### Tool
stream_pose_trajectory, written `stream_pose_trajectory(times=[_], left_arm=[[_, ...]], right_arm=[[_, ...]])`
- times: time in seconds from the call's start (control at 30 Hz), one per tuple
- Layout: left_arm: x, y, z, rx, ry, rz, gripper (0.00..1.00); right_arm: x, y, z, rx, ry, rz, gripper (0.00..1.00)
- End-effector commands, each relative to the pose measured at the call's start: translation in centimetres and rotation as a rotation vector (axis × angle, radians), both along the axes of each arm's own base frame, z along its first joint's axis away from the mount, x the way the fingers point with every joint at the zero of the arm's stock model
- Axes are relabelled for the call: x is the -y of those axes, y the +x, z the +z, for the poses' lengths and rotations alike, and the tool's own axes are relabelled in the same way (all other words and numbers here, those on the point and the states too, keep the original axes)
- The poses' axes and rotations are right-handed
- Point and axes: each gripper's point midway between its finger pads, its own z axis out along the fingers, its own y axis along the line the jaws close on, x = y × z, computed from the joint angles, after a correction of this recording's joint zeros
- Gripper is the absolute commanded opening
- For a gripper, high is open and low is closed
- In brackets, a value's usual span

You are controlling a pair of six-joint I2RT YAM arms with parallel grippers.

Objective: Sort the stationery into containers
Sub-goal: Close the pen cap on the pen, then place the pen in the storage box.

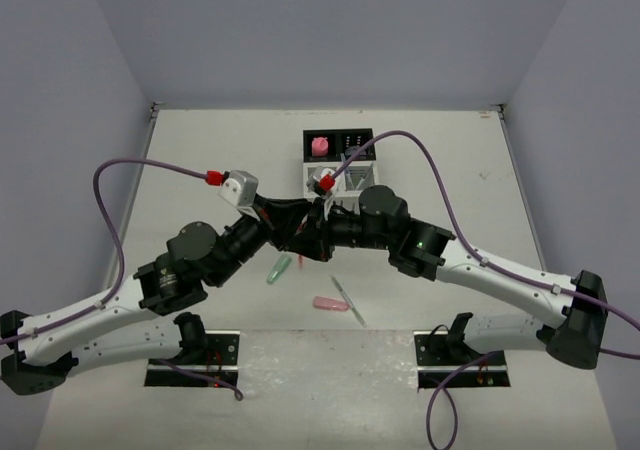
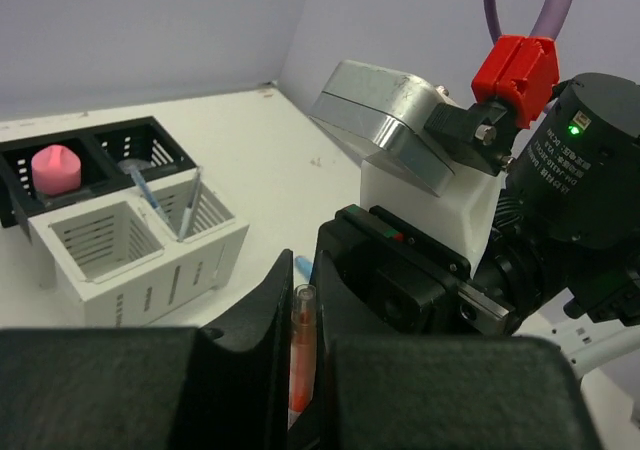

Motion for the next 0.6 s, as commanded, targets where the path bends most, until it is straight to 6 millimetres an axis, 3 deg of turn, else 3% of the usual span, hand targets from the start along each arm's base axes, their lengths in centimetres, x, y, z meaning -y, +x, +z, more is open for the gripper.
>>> stream_pose_trajectory(times=[0.0, 0.1, 0.17, 0.2, 0.23, 0.4, 0.47, 0.57], left_arm=[[0.9, -3.6, 4.1, 0.079, -0.003, -0.178, 0.00], [0.5, -3.1, 5.4, 0.090, -0.011, -0.147, 0.32], [-0.1, -2.6, 6.3, 0.087, -0.023, -0.104, 0.61], [-0.9, -2.1, 7.1, 0.076, -0.039, -0.060, 0.95], [-1.8, -1.4, 7.5, 0.059, -0.051, -0.002, 1.00], [-7.8, 0.7, 8.9, -0.050, -0.107, 0.272, 1.00], [-10.0, 1.1, 7.8, -0.096, -0.081, 0.368, 1.00], [-11.7, 1.4, 4.7, -0.156, 0.029, 0.452, 1.00]], right_arm=[[-0.3, 1.3, 1.7, 0.020, 0.148, -0.071, 0.00], [0.4, 0.9, 1.9, 0.031, 0.169, -0.072, 0.00], [0.7, 0.8, 1.7, 0.035, 0.173, -0.078, 0.00], [1.0, 0.9, 1.3, 0.034, 0.168, -0.088, 0.00], [1.1, 1.0, 0.9, 0.033, 0.161, -0.097, 0.00], [2.2, 0.1, 0.1, 0.059, 0.182, -0.077, 0.00], [2.6, -1.0, 0.0, 0.098, 0.201, -0.022, 0.00], [3.9, -3.1, -0.1, 0.174, 0.237, 0.061, 0.00]])
